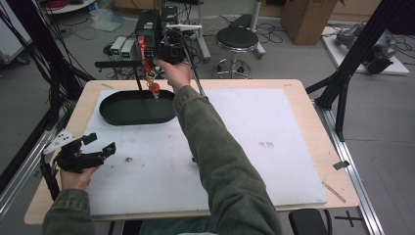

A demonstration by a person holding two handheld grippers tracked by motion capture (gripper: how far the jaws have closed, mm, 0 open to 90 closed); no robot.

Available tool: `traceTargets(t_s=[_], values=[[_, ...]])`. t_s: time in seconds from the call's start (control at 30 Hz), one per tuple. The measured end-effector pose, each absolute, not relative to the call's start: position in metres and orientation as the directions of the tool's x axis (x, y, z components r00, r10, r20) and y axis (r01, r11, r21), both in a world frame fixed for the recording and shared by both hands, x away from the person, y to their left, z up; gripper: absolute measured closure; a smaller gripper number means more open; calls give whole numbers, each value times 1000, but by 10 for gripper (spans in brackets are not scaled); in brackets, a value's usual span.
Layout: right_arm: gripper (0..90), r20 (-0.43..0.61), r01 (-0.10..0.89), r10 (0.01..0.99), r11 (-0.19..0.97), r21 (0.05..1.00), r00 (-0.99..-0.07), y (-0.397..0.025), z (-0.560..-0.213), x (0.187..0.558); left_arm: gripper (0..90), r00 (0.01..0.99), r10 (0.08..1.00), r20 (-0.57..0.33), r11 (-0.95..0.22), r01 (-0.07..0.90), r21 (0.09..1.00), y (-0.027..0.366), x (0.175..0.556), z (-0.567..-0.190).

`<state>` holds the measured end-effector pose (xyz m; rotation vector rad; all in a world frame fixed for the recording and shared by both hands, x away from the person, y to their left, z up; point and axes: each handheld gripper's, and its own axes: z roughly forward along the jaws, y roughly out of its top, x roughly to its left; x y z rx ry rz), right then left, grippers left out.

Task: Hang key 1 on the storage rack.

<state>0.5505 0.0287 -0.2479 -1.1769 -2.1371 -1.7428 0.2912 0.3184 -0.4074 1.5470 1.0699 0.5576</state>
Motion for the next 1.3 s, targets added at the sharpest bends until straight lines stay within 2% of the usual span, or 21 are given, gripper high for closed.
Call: traceTargets(t_s=[0.37,0.8,1.23,1.27,1.3], values=[[872,560,636,461,13,772,-688,49,-246,563,70,475,856,-205,44,329,943,319,291,-407],[872,588,662,470,-11,749,-658,60,-261,582,70,469,859,-203,44,328,944,321,292,-408],[871,622,675,482,-81,733,-617,54,-269,596,70,467,860,-206,48,328,943,321,293,-408],[860,620,676,483,-76,733,-618,54,-269,596,70,467,860,-205,44,332,942,321,293,-408],[790,617,679,492,-69,731,-614,54,-269,597,70,467,860,-205,44,332,942,321,293,-408]])
